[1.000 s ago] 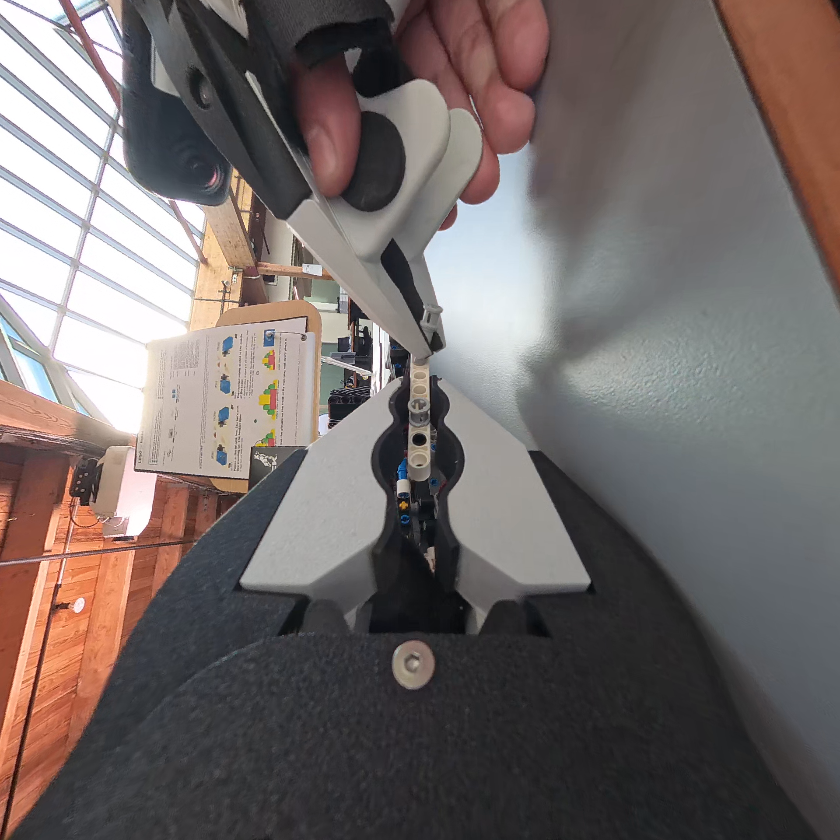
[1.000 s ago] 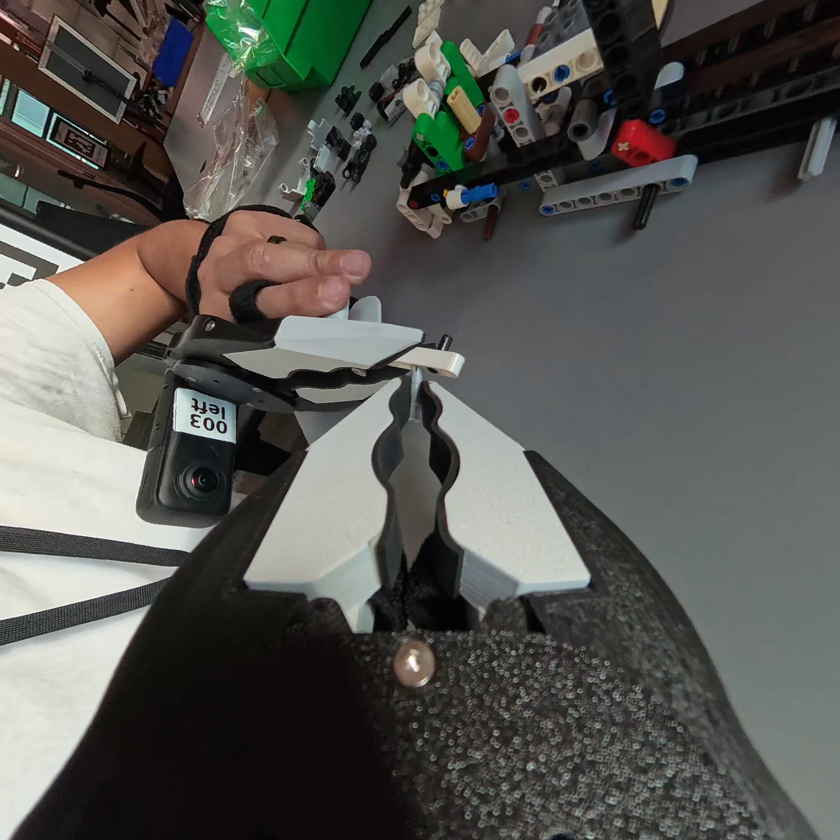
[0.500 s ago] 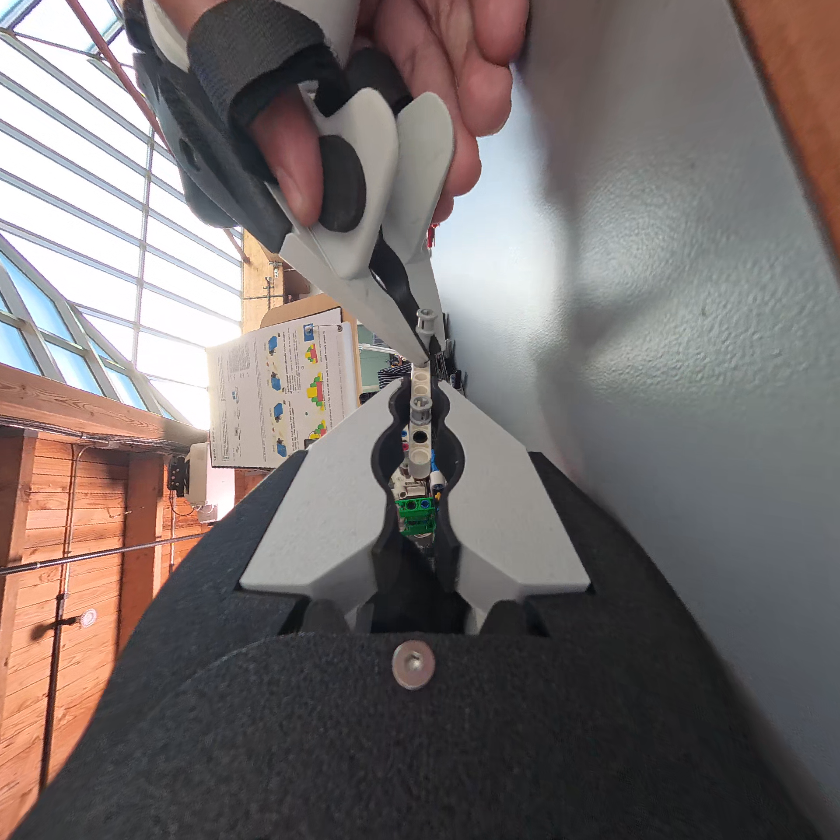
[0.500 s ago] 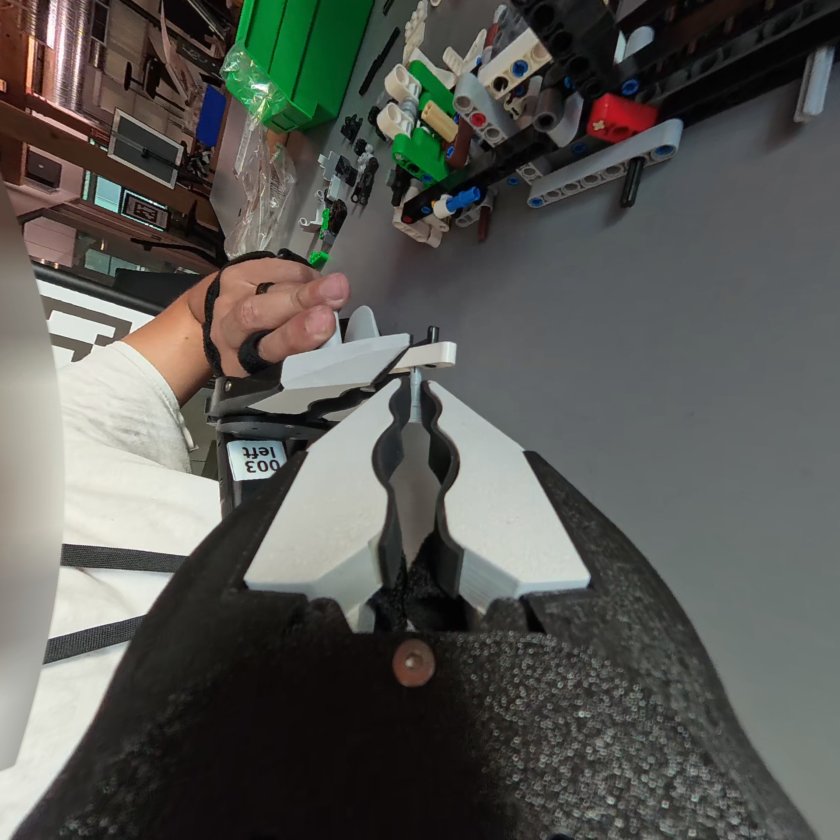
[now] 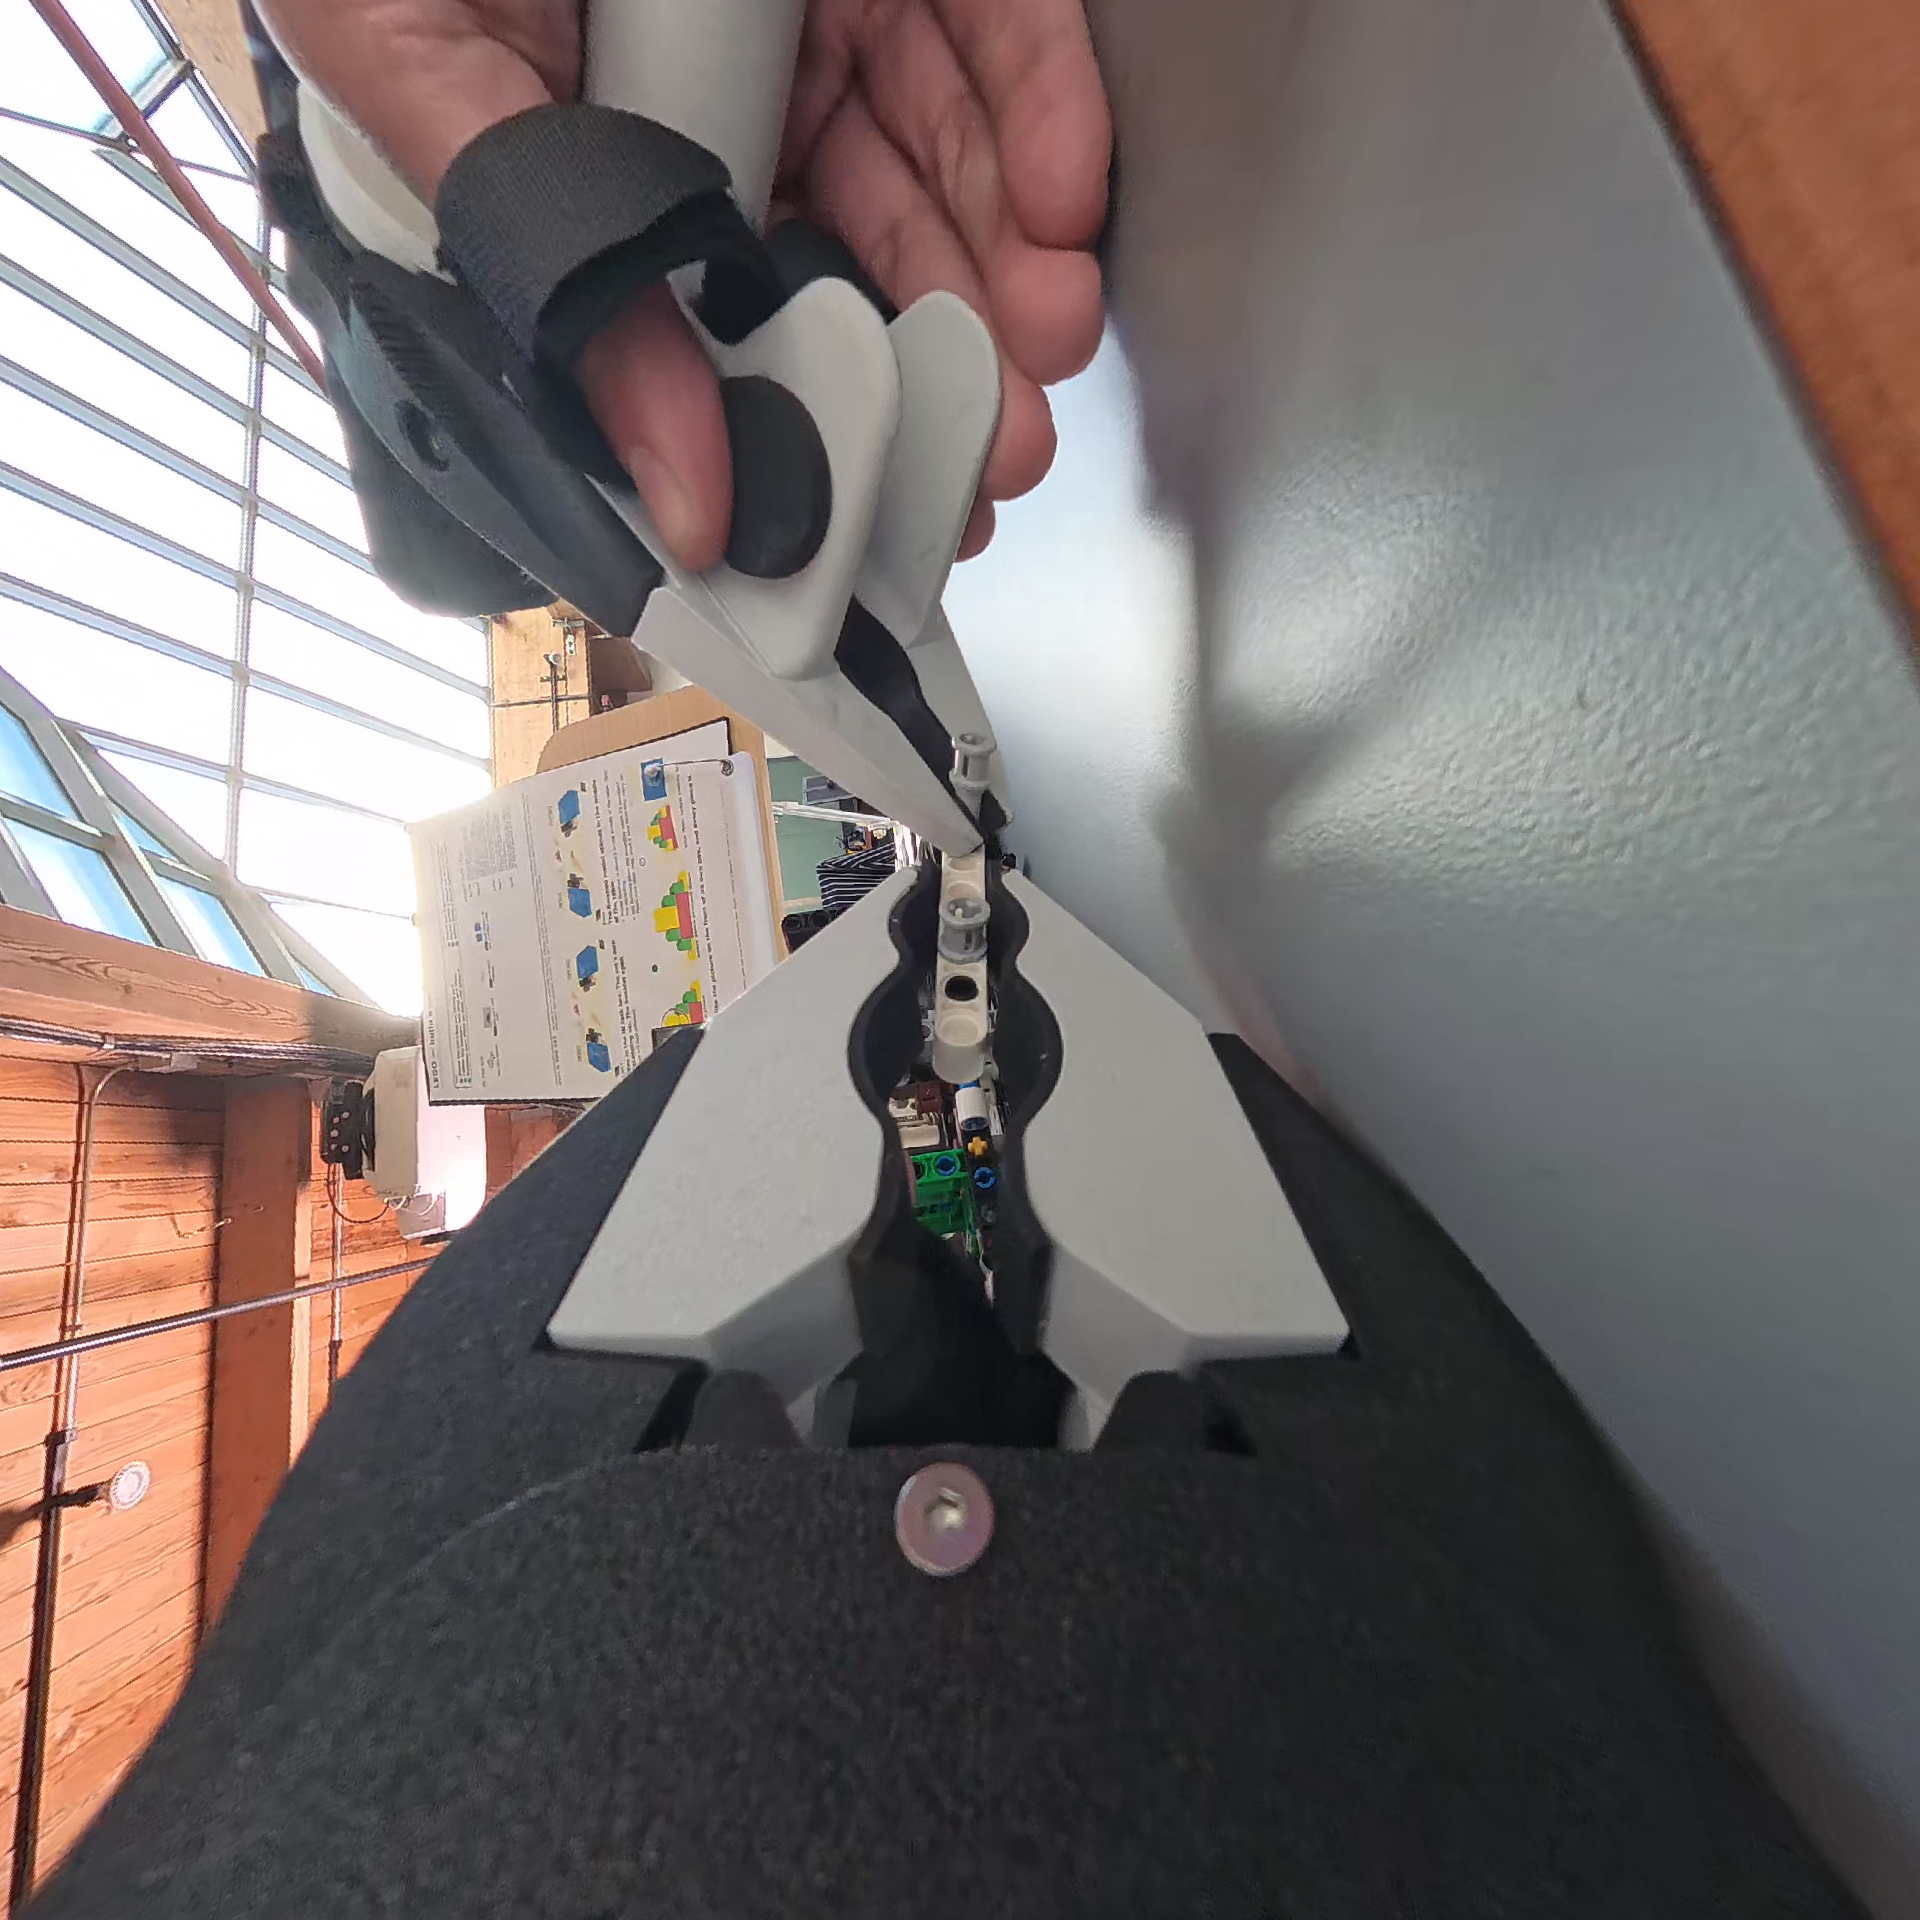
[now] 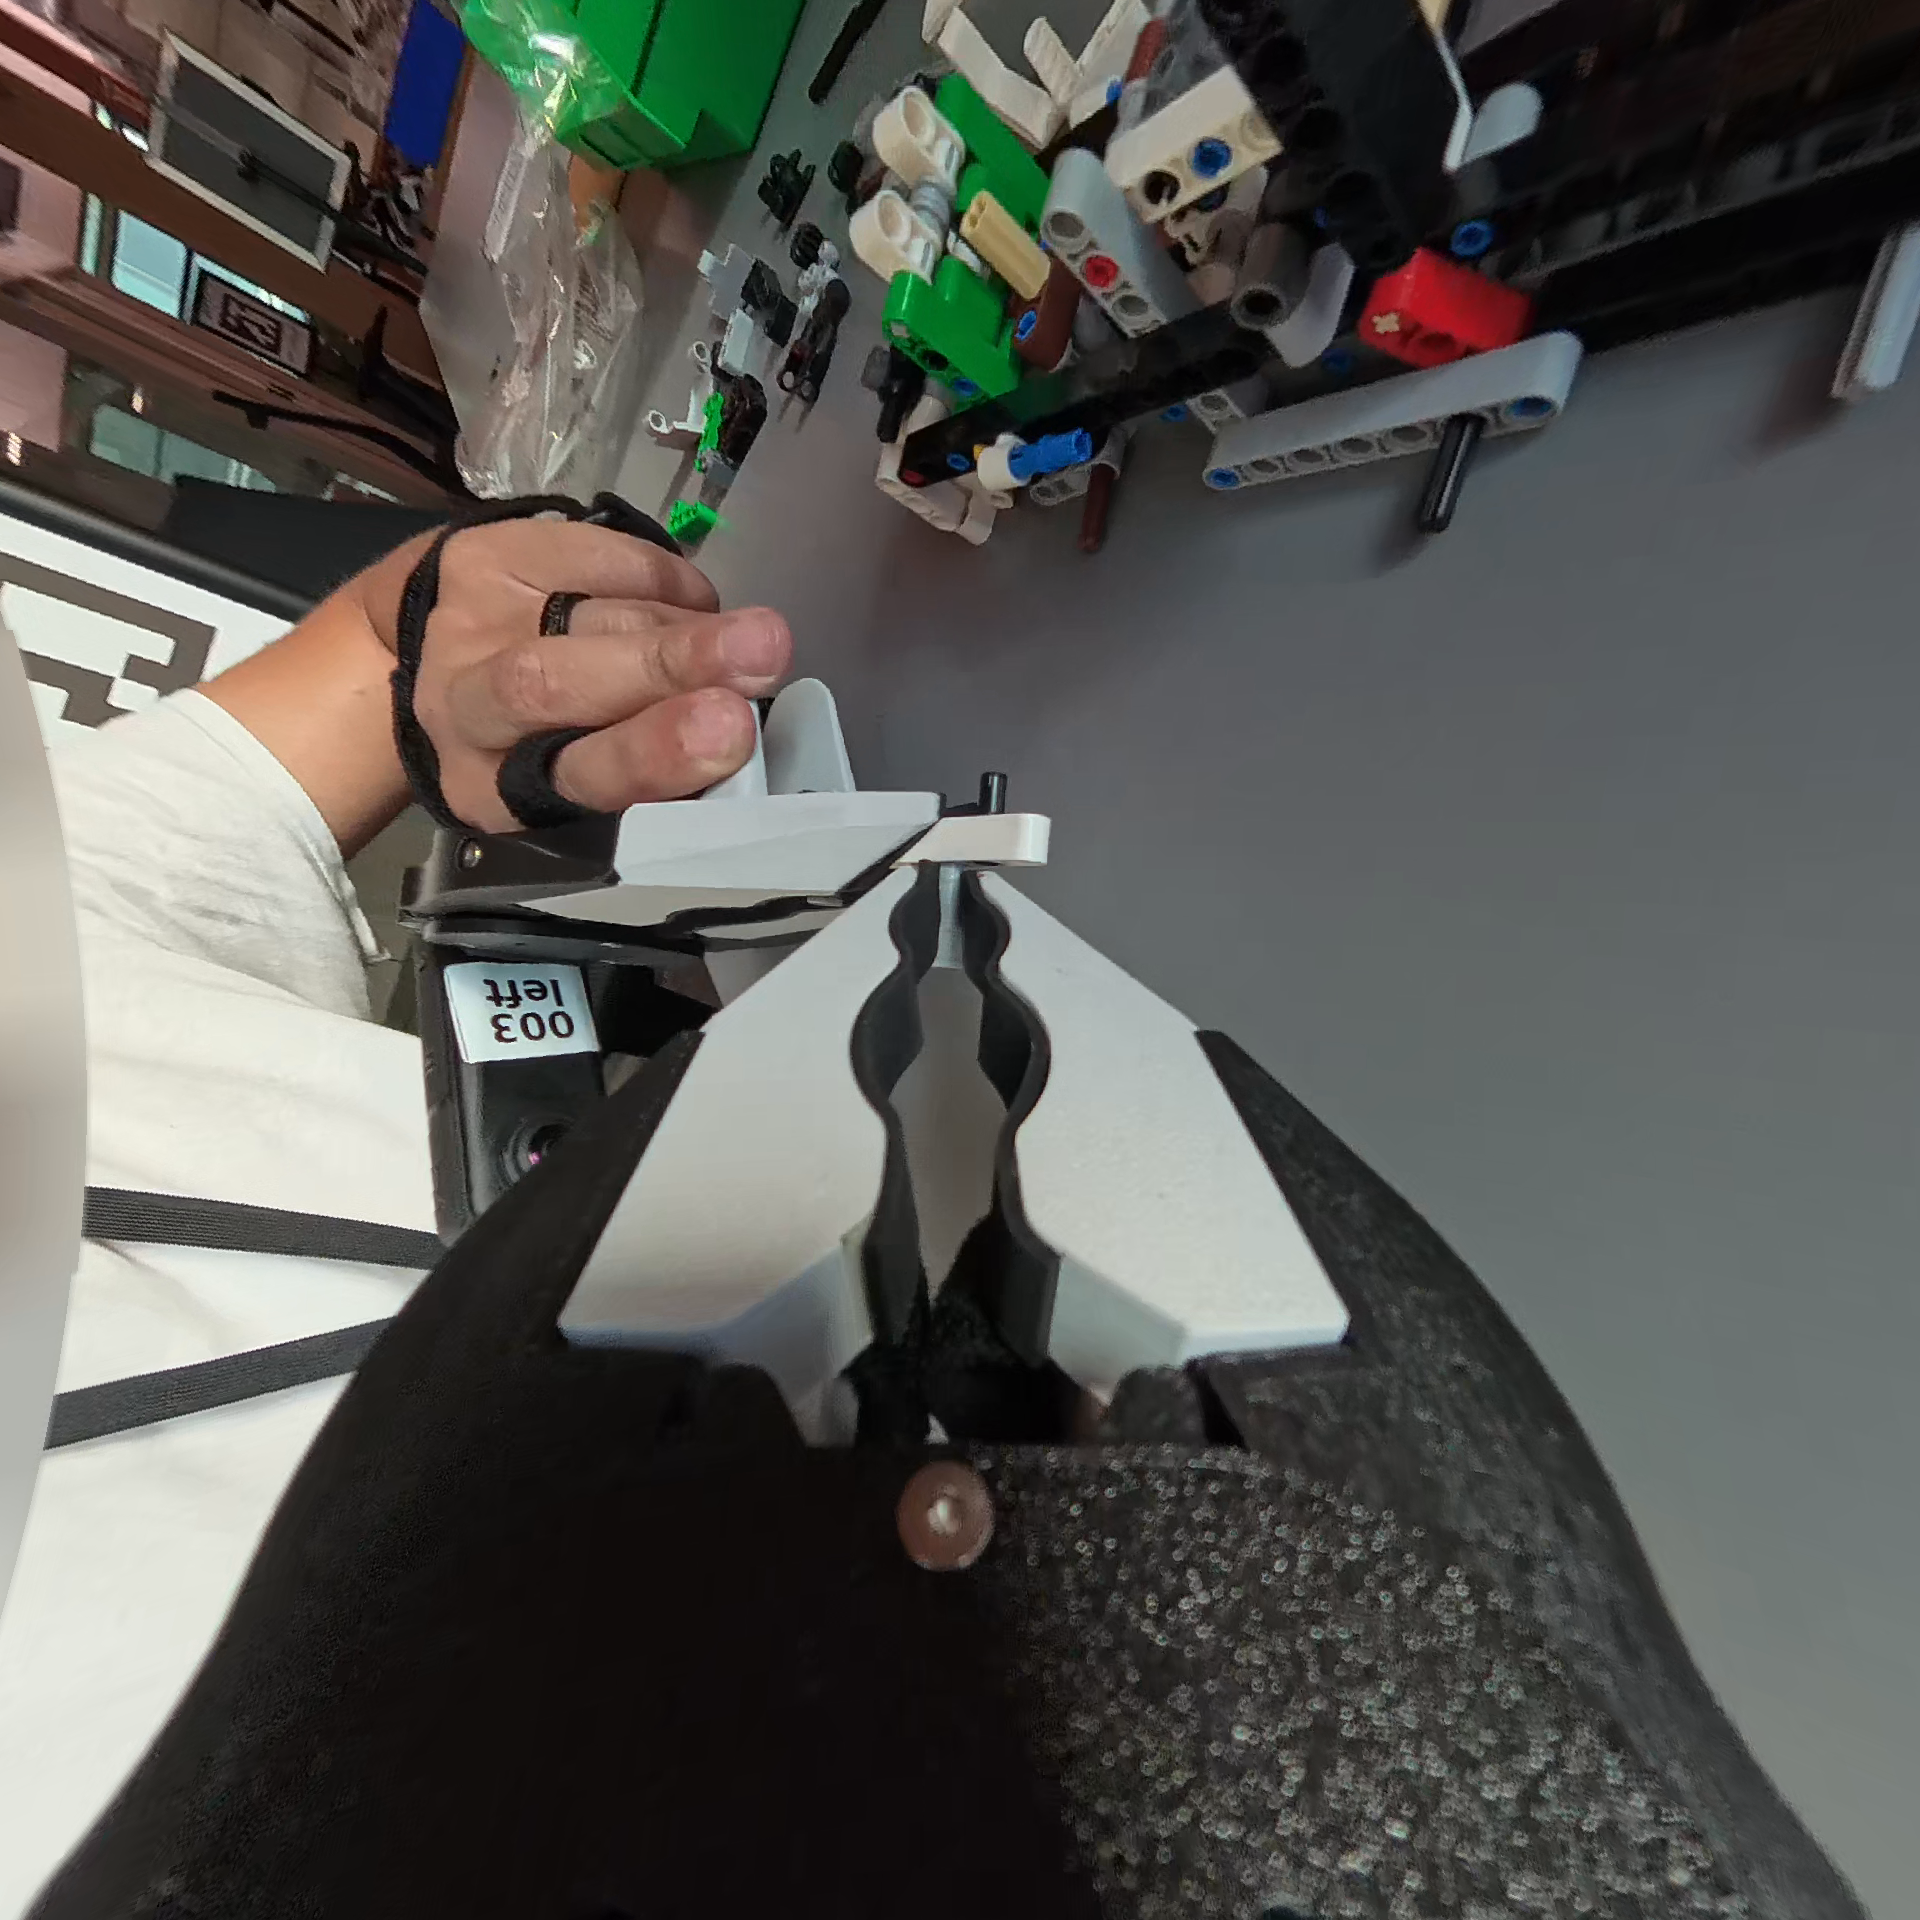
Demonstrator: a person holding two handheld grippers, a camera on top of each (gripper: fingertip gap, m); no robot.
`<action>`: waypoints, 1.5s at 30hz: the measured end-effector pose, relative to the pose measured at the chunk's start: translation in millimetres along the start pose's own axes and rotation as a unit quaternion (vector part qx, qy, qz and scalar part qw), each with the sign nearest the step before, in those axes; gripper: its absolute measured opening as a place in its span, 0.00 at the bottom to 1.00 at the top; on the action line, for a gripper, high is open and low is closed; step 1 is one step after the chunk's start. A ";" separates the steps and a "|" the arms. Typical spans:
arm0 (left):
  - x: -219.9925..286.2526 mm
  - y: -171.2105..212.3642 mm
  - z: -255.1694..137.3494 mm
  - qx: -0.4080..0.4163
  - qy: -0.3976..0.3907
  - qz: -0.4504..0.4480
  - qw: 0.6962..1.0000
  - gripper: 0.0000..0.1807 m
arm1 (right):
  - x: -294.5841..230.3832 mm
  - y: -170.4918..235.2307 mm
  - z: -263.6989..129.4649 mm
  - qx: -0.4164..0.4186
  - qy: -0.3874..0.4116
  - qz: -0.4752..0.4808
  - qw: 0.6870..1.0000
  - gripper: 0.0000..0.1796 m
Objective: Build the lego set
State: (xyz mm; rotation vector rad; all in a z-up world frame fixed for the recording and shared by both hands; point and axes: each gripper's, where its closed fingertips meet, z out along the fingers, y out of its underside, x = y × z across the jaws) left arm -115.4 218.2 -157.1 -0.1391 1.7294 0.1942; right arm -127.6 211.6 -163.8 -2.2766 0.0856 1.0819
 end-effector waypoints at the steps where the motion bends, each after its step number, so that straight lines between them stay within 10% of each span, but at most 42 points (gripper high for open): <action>1: 0.4 0.3 0.0 0.000 0.002 -0.002 1.000 0.02 | 0.5 0.2 0.3 -0.005 0.007 -0.014 1.000 0.01; 14: -12.4 8.7 -7.1 0.042 0.004 -0.143 0.989 0.02 | -18.2 -13.6 -25.6 0.089 0.077 -0.307 0.944 0.21; 18: -34.0 -6.5 -25.8 0.146 -0.003 -0.230 0.962 0.03 | -44.1 -9.2 -27.5 0.115 -0.025 -0.326 0.938 0.30; 27: -49.2 -13.8 -39.3 0.189 -0.073 -0.175 0.963 0.02 | -69.4 -5.2 -26.1 0.118 -0.189 -0.242 0.945 0.23; 45: -53.0 -18.8 -44.1 0.194 -0.087 -0.165 0.963 0.02 | -66.3 -8.9 -26.0 0.133 -0.157 -0.265 0.942 0.09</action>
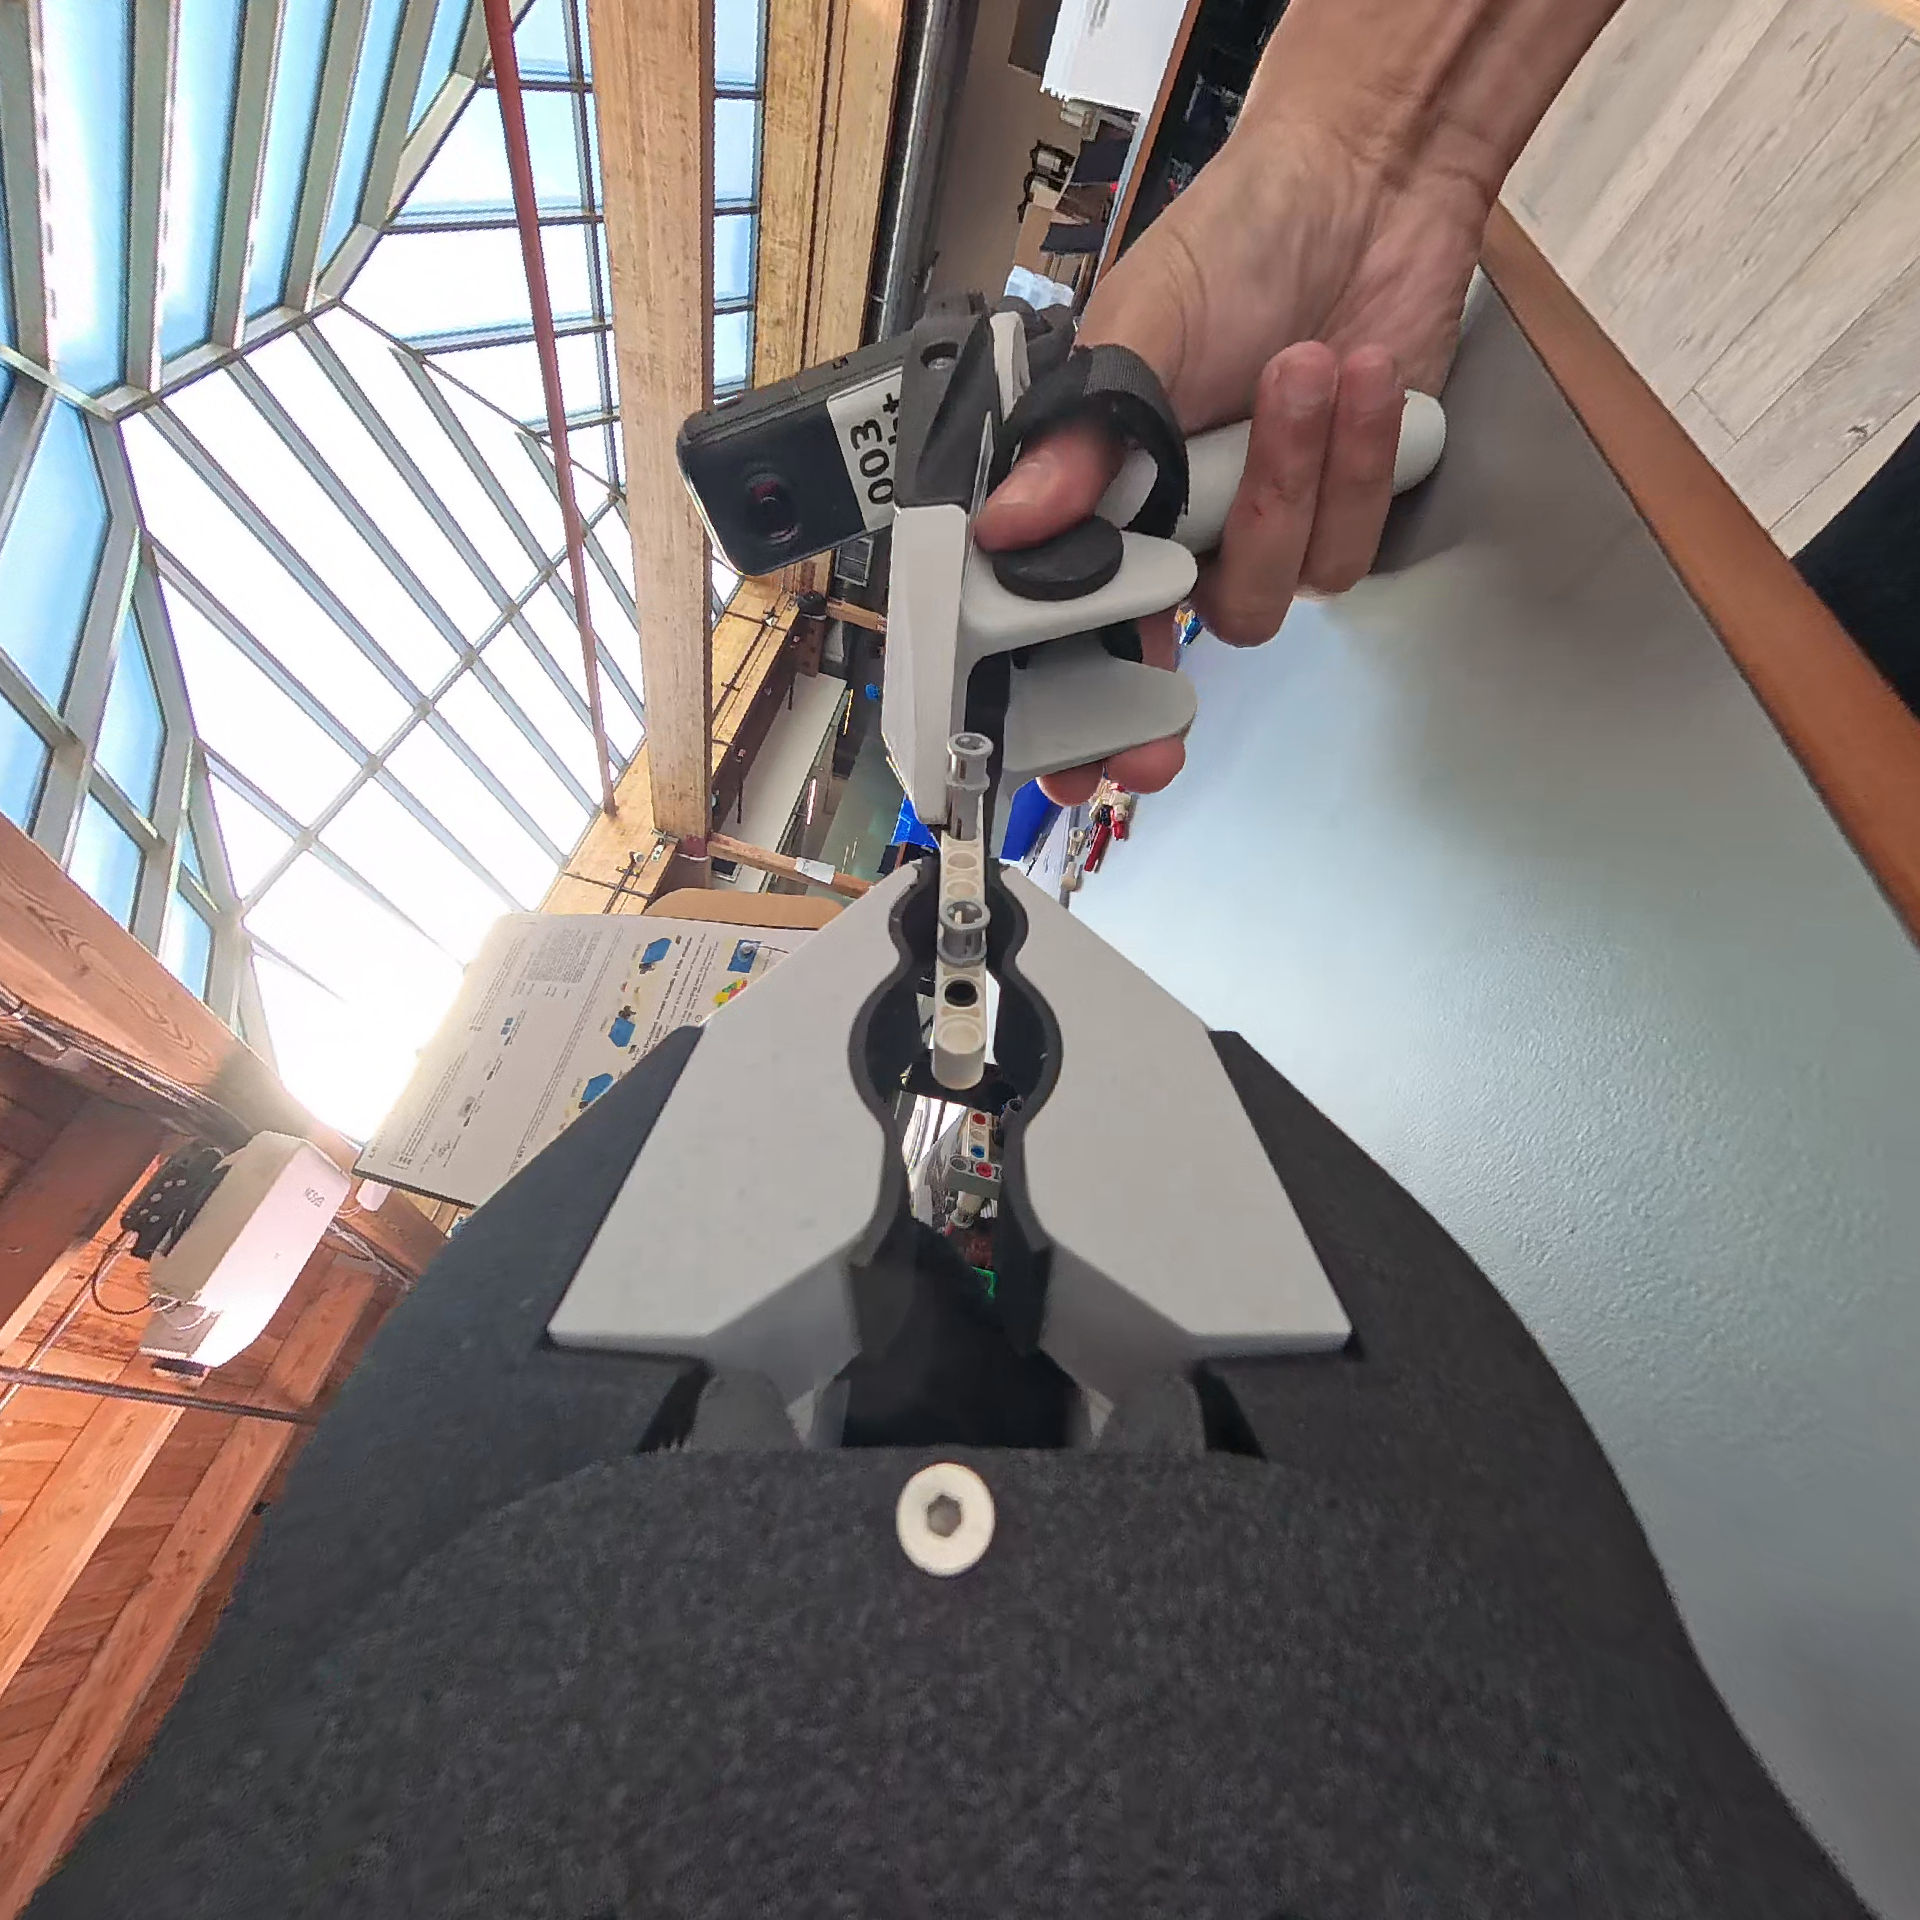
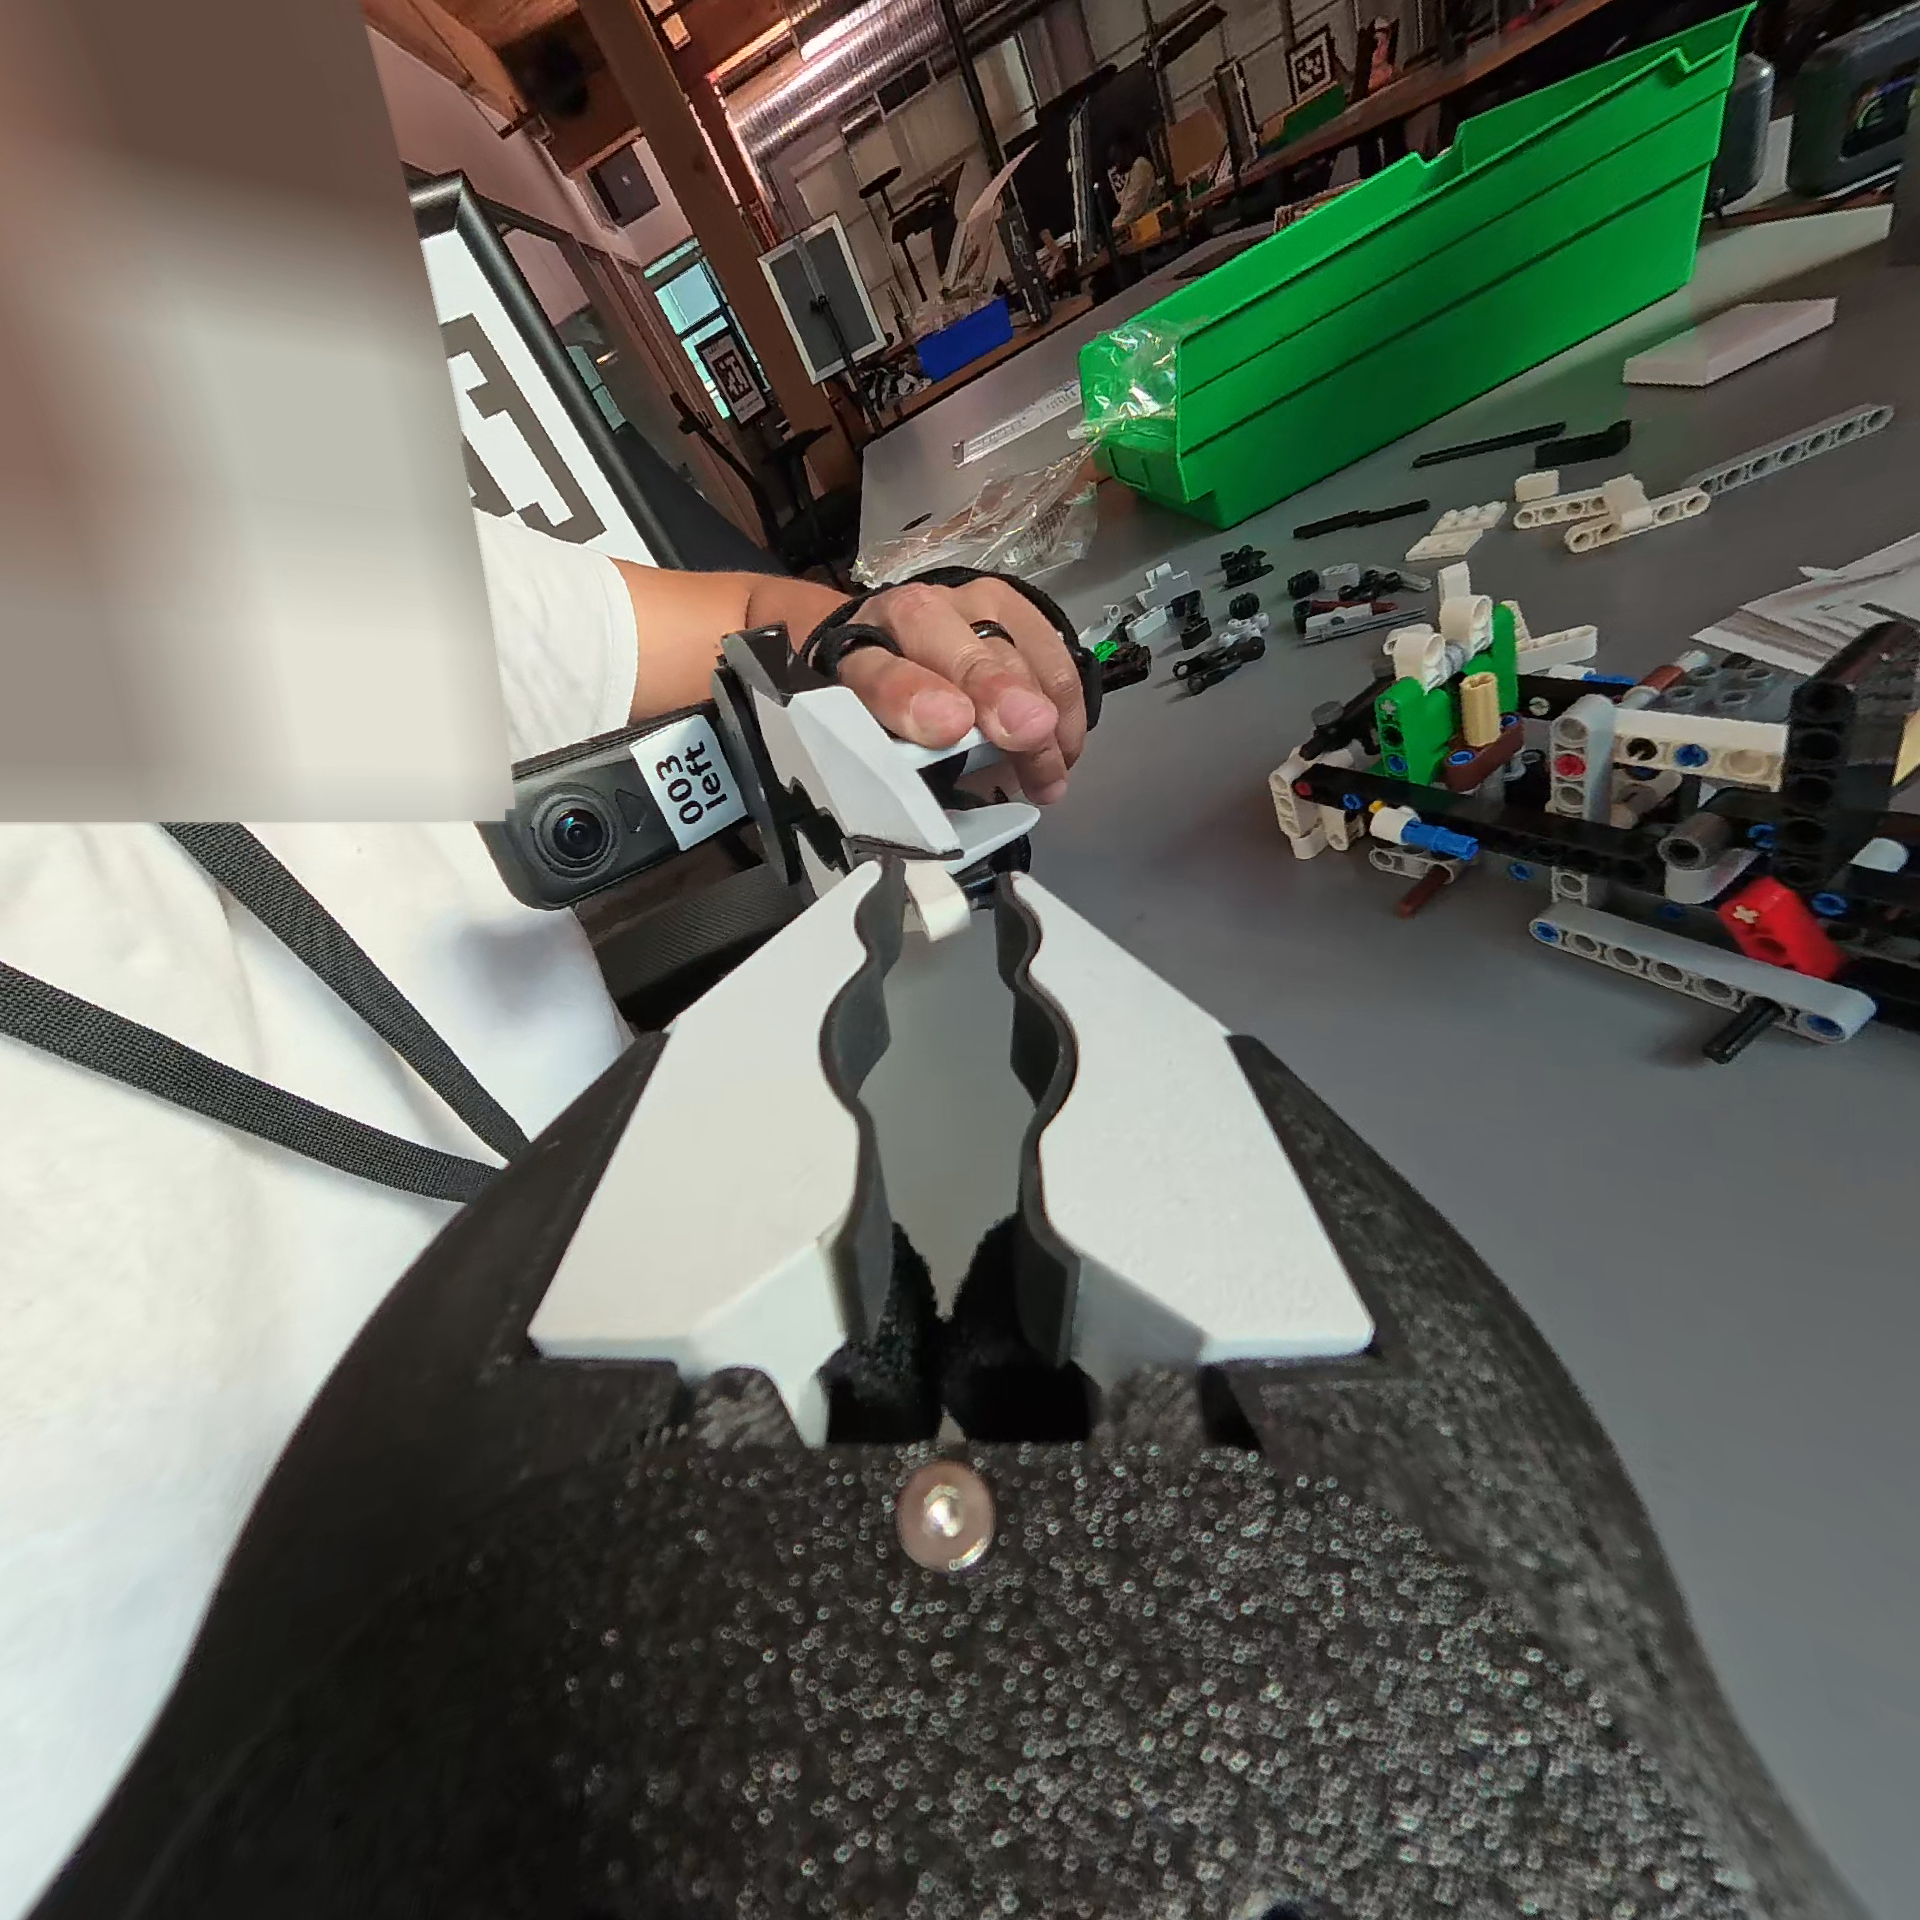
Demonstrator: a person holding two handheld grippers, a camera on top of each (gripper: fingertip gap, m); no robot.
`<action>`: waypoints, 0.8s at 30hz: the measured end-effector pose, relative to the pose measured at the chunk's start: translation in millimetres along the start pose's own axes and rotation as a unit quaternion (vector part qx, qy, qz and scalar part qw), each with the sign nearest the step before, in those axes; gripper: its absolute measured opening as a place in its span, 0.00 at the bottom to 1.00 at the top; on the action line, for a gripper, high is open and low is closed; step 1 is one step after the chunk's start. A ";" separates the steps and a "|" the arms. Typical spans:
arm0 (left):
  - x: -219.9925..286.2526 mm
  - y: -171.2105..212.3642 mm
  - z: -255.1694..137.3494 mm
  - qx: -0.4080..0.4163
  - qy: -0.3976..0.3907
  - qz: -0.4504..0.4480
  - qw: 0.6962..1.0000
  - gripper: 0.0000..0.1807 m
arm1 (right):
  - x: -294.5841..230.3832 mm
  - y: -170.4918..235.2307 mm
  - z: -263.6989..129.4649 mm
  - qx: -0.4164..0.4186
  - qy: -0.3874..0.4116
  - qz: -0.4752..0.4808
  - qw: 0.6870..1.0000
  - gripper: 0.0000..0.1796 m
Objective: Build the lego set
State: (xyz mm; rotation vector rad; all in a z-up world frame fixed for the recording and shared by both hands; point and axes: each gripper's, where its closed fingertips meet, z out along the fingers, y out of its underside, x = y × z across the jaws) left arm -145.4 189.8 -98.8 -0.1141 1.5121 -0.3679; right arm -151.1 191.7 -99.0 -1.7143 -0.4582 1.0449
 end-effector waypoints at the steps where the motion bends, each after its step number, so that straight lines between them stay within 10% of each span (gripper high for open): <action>1: -0.7 0.2 -0.3 0.001 -0.001 0.000 1.000 0.02 | -0.9 -0.5 0.2 0.001 -0.004 -0.002 1.000 0.10; 11: -0.5 4.1 -1.1 -0.004 0.009 -0.021 1.000 0.02 | -7.0 1.7 2.1 -0.002 -0.010 -0.010 1.000 0.24; 20: 0.9 -2.3 -2.1 0.005 0.009 -0.018 1.000 0.02 | -8.4 0.6 2.3 0.000 -0.009 -0.026 1.000 0.15; 24: -4.7 5.2 -1.5 -0.002 0.007 -0.039 0.999 0.02 | -10.7 1.6 1.7 -0.004 -0.021 -0.014 1.000 0.29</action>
